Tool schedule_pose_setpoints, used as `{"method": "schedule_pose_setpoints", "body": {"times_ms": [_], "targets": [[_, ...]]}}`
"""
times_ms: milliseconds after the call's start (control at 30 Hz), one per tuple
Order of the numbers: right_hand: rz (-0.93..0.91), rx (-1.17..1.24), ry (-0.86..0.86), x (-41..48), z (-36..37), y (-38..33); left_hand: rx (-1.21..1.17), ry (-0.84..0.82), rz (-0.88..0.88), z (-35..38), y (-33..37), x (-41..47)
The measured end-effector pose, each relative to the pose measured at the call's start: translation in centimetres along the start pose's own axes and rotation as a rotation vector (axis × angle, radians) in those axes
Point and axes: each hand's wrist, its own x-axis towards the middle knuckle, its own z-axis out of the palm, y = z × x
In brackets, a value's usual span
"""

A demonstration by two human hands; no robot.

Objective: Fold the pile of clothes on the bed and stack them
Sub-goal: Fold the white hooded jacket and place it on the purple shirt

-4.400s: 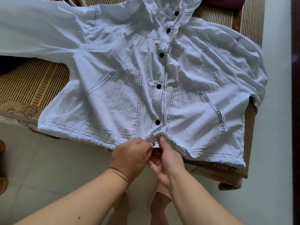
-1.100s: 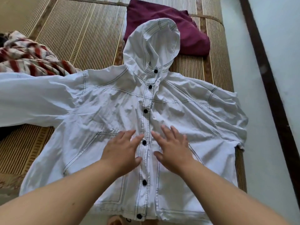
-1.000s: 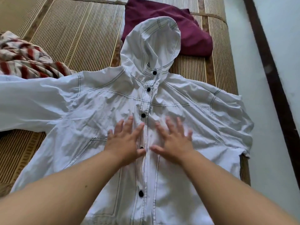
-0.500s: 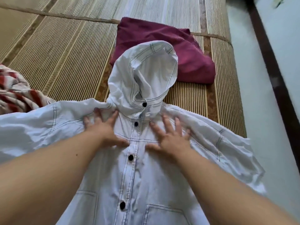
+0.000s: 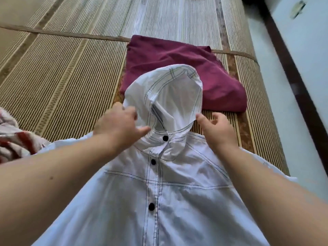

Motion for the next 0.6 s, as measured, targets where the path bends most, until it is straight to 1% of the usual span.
{"method": "schedule_pose_setpoints", "body": {"times_ms": [33, 67, 100, 167, 200, 267, 300, 400, 433, 467, 500, 533, 567, 600], "targets": [[0.046, 0.104, -0.016, 1.1, 1.1, -1.4, -0.094, 0.069, 0.021, 0.1, 0.9, 1.1], [0.097, 0.175, -0.020, 1.9, 2.2, -2.6, -0.174, 0.082, 0.011, 0.3, 2.0, 2.2], [0.148, 0.226, 0.002, 2.6, 3.2, -3.6, -0.227, 0.062, -0.027, 0.4, 3.3, 3.1], [0.232, 0.294, 0.047, 3.7, 4.4, -5.1, -0.269, 0.032, -0.126, 0.7, 5.0, 4.7], [0.268, 0.299, 0.040, 4.2, 4.6, -5.6, -0.268, 0.039, -0.156, 0.6, 4.9, 5.7], [0.268, 0.265, 0.065, 4.8, 3.3, -6.5, -0.249, 0.109, -0.140, -0.1, 3.4, 7.5], [0.212, 0.231, 0.127, 5.1, 2.2, -6.9, -0.253, 0.168, -0.119, -0.8, 2.1, 8.4], [-0.069, 0.118, 0.411, 5.3, -1.9, -8.4, -0.365, 0.356, -0.102, -4.8, -1.6, 10.8], [-0.163, 0.071, 0.502, 5.0, -3.1, -8.8, -0.428, 0.411, -0.078, -6.2, -2.5, 11.3], [-0.267, 0.021, 0.578, 4.7, -4.1, -8.7, -0.492, 0.456, -0.016, -7.2, -3.2, 11.4], [-0.367, -0.035, 0.626, 4.4, -4.7, -8.4, -0.525, 0.483, 0.075, -8.0, -3.7, 11.5], [-0.448, -0.103, 0.634, 3.9, -5.0, -7.8, -0.525, 0.484, 0.165, -8.4, -4.2, 11.1], [-0.518, -0.165, 0.611, 3.3, -5.0, -7.2, -0.510, 0.463, 0.234, -8.4, -4.8, 10.7], [-0.573, -0.217, 0.554, 2.8, -4.8, -6.6, -0.485, 0.408, 0.275, -8.2, -5.2, 10.2]]}}
